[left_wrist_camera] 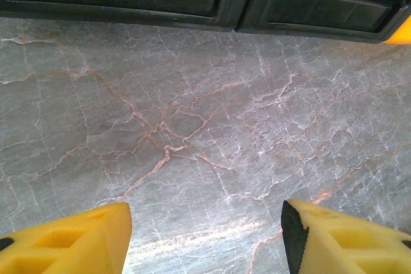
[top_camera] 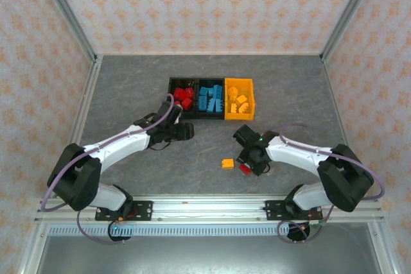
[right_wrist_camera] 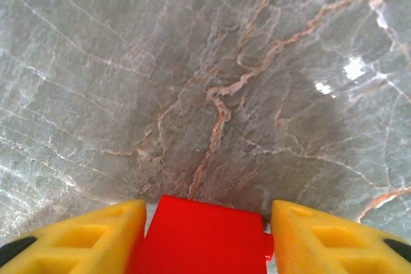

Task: Sort the legos into containers by color
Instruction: Pick up the lego from the bottom-center of the table, then place the lego in the container.

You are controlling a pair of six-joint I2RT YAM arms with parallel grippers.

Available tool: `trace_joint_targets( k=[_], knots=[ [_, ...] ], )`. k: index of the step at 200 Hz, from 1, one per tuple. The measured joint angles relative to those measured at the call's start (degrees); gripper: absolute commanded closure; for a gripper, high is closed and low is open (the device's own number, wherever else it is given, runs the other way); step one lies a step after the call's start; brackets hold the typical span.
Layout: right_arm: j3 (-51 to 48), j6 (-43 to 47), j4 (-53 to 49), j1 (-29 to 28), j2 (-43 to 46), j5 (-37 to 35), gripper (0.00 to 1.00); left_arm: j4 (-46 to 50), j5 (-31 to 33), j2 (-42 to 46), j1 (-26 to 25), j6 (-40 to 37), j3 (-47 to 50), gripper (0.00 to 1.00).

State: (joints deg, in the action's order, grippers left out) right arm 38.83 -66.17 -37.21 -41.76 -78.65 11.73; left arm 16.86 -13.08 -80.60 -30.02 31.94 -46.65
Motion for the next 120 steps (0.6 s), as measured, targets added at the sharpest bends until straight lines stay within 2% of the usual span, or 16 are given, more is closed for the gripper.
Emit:
trace_joint_targets(
  k=[38, 67, 95, 120],
  knots=[
    [1.90, 0.02, 1.33, 0.35, 0.44, -1.68, 0.61, 0.02, 0.00, 1.97, 0.00, 0.15, 0.00, 0.36],
    [5.35, 0.92, 1.29, 1.31, 1.53, -3.06, 0.61, 0.00, 0.00, 4.17, 0.00, 0.55, 0.50, 0.36],
    [12.92, 3.72, 0.92, 2.49, 1.09, -4.59, 0.61, 0.04, 0.00, 7.28, 0.20, 2.16, 1.99, 0.35],
    [23.28, 7.93, 0.92, 2.93, -4.15, -5.57, 0.61, 0.31, 0.26, 10.67, 2.54, 3.34, 3.41, 0.35]
  ],
)
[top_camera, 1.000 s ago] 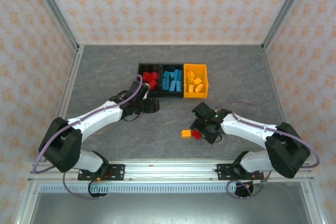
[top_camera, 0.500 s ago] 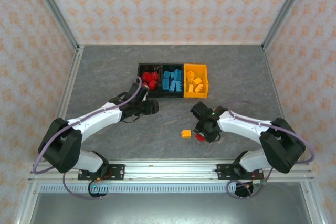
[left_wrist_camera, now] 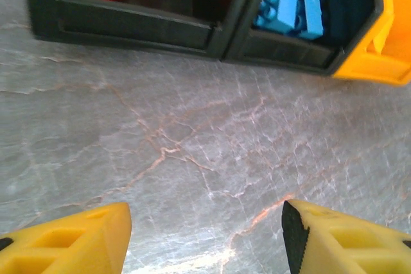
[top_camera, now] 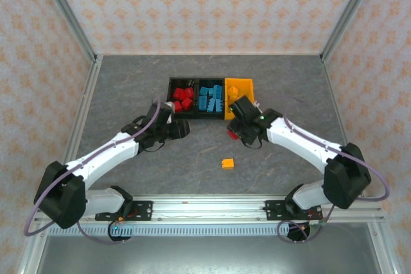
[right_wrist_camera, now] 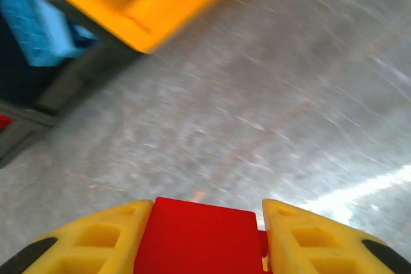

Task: Sort the legos into containers by color
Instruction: Place the lego in the container.

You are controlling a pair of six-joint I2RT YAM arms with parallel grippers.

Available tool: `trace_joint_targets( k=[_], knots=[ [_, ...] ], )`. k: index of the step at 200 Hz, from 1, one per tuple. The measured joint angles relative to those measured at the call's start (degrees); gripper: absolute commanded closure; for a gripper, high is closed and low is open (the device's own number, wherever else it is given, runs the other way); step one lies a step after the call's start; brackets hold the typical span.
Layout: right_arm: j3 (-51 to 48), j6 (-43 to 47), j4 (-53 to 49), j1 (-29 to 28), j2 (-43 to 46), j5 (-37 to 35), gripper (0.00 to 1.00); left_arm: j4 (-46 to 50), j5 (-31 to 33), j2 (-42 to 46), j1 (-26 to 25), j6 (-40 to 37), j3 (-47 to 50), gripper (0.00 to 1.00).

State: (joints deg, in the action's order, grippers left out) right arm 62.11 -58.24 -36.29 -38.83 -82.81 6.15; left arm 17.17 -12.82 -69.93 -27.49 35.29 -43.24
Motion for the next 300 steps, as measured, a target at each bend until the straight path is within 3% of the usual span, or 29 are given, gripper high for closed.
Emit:
trace_joint_targets(
  k=[35, 87, 182, 211, 274, 300],
  knots=[
    [13.14, 5.77, 1.57, 0.00, -11.39, -0.04, 0.61, 2.43, 1.66, 5.27, 4.28, 1.86, 3.72, 0.35],
    [31.93, 12.68, 3.15, 0.00, -28.24, 2.78, 0.60, 5.31, 3.48, 13.33, 5.05, 5.86, 7.34, 0.34],
    [65.42, 17.68, 0.94, -0.24, -52.02, 7.28, 0.58, 6.67, 4.28, 13.70, 5.53, 7.82, 7.85, 0.34],
    [69.79, 17.84, 0.28, -0.24, -56.11, 8.90, 0.57, 6.67, 4.28, 13.70, 5.53, 7.82, 7.85, 0.34],
    [72.54, 17.16, 0.31, -0.24, -59.65, 11.78, 0.41, 6.67, 4.26, 13.68, 5.53, 8.02, 7.85, 0.34],
    [73.02, 17.66, 0.35, -0.24, -59.65, 11.96, 0.39, 6.69, 4.22, 13.73, 5.53, 8.41, 8.28, 0.34]
  ],
)
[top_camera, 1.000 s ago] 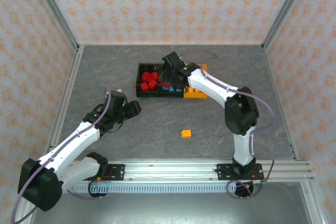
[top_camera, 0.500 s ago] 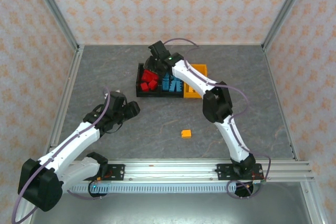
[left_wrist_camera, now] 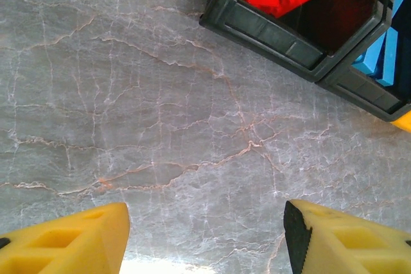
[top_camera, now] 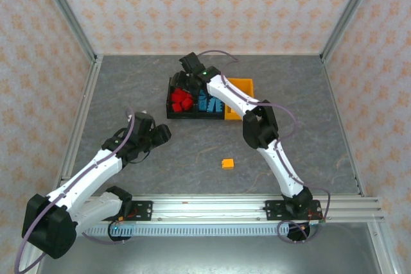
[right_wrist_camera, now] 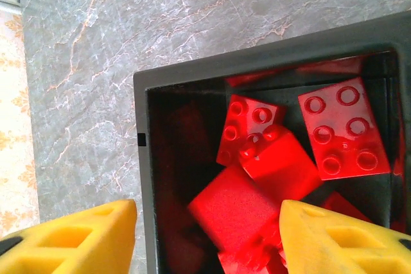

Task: Sort the legos into containers by color
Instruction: Place the lego in the container, then pick up the lego from the bottom-center of the table.

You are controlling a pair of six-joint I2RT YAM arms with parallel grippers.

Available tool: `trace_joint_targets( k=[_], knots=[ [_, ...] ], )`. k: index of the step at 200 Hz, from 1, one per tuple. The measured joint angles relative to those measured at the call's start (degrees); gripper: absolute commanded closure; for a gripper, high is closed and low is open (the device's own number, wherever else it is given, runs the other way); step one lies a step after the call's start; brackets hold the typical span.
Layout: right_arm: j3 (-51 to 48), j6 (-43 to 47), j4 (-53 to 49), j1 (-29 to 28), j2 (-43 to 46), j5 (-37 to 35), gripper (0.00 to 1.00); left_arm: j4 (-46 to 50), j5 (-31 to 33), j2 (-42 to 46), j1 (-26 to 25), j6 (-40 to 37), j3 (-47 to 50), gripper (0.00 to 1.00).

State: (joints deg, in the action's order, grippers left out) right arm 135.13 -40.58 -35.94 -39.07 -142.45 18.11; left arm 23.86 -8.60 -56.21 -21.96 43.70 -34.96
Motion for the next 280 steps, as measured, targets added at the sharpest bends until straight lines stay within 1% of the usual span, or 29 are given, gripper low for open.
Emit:
trace_joint_targets(
  k=[31, 52, 66, 93, 118, 127, 153, 170, 189, 210, 245, 280],
  knots=[
    [-0.07, 1.14, -0.17, 0.00, 0.35, -0.15, 0.39, -0.04, -0.42, 0.00, 0.00, 0.00, 0.20, 0.34],
    [-3.91, 2.91, -0.04, -0.28, 4.09, -0.94, 0.39, -0.13, -1.53, 0.00, 0.00, -0.02, 0.20, 0.34],
    [-9.90, 4.31, 0.63, -0.74, 9.51, -1.88, 0.39, -0.50, -2.43, -0.02, 0.00, -0.07, 0.20, 0.34],
    [-22.91, 6.88, 2.56, -2.19, 22.86, -3.76, 0.39, -1.88, -5.14, -0.37, 0.00, -0.81, 0.20, 0.33],
    [-35.19, 8.61, 5.25, -3.37, 34.73, -5.03, 0.39, -2.93, -9.27, -2.08, 0.00, -2.86, 0.17, 0.33],
    [-39.91, 8.96, 5.62, -3.54, 38.60, -5.38, 0.36, -2.91, -10.69, -2.91, -0.02, -3.56, 0.13, 0.33],
    [-52.81, 9.77, 6.23, -3.67, 46.84, -6.40, 0.30, -2.64, -13.99, -4.44, -0.17, -5.79, 0.09, 0.33],
    [-60.74, 9.46, 5.73, -4.02, 50.69, -7.06, 0.29, -2.62, -15.82, -4.55, -0.66, -6.54, 0.09, 0.32],
    [-67.60, 8.68, 3.91, -5.55, 53.48, -7.89, 0.29, -2.69, -17.70, -4.59, -1.90, -6.71, 0.26, 0.30],
    [-72.74, 7.06, 1.38, -8.31, 55.36, -8.63, 0.28, -3.52, -19.12, -4.70, -3.56, -6.64, 1.73, 0.30],
    [-77.24, 4.24, -1.36, -12.24, 56.37, -9.68, 0.27, -4.20, -19.93, -5.68, -6.25, -6.19, 4.66, 0.30],
    [-80.54, 2.16, -1.75, -13.64, 56.37, -10.01, 0.27, -5.31, -20.15, -6.12, -6.95, -5.90, 5.55, 0.30]
  ],
)
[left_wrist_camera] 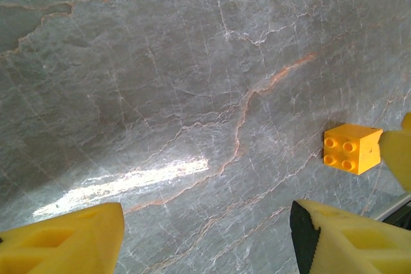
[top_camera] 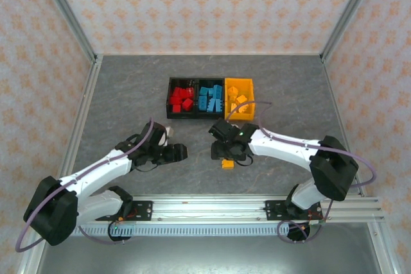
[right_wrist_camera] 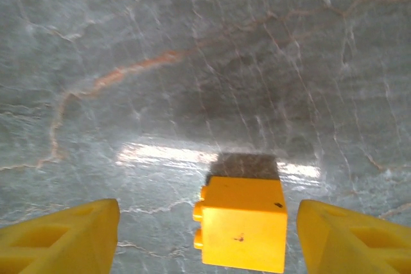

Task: Sort the legos into containers by color
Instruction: Pick up the lego from the bottom-center of the table.

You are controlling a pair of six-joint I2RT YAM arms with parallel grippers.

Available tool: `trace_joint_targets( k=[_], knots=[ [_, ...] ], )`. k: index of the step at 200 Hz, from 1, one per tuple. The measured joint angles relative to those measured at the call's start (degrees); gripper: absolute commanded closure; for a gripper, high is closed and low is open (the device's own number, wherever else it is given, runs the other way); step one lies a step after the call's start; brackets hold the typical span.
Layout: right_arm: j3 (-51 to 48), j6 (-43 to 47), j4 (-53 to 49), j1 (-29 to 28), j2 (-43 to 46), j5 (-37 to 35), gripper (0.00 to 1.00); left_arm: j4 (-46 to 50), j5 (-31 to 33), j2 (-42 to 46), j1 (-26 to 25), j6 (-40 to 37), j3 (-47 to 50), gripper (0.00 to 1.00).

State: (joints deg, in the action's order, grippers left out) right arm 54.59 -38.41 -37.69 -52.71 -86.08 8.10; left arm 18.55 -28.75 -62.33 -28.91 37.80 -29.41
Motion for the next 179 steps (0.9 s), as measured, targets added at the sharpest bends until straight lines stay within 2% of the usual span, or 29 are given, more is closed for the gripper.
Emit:
trace_joint_targets(
  k=[63, 87, 97, 117, 179],
  knots=[
    [-4.96, -1.66, 2.67, -0.15, -1.84, 1.09, 0.34, -1.70, 0.04, -0.94, -0.63, 1.20, 0.92, 0.30],
    [-5.16, -2.12, 4.20, -0.26, -3.43, 1.57, 0.45, -1.88, 0.04, -1.62, -0.63, 1.38, 0.98, 0.30],
    [-5.16, -1.99, 4.66, -0.28, -3.82, 1.73, 0.53, -2.12, 0.04, -1.68, -0.63, 1.40, 0.98, 0.30],
    [-5.05, -1.95, 4.79, -0.28, -3.98, 1.64, 0.61, -2.64, 0.04, -1.90, -0.63, 1.42, 0.98, 0.30],
    [1.92, -0.24, 1.68, 1.33, -3.50, -1.95, 0.62, -3.63, 0.90, -2.71, -0.74, 2.60, 0.13, 0.30]
  ],
)
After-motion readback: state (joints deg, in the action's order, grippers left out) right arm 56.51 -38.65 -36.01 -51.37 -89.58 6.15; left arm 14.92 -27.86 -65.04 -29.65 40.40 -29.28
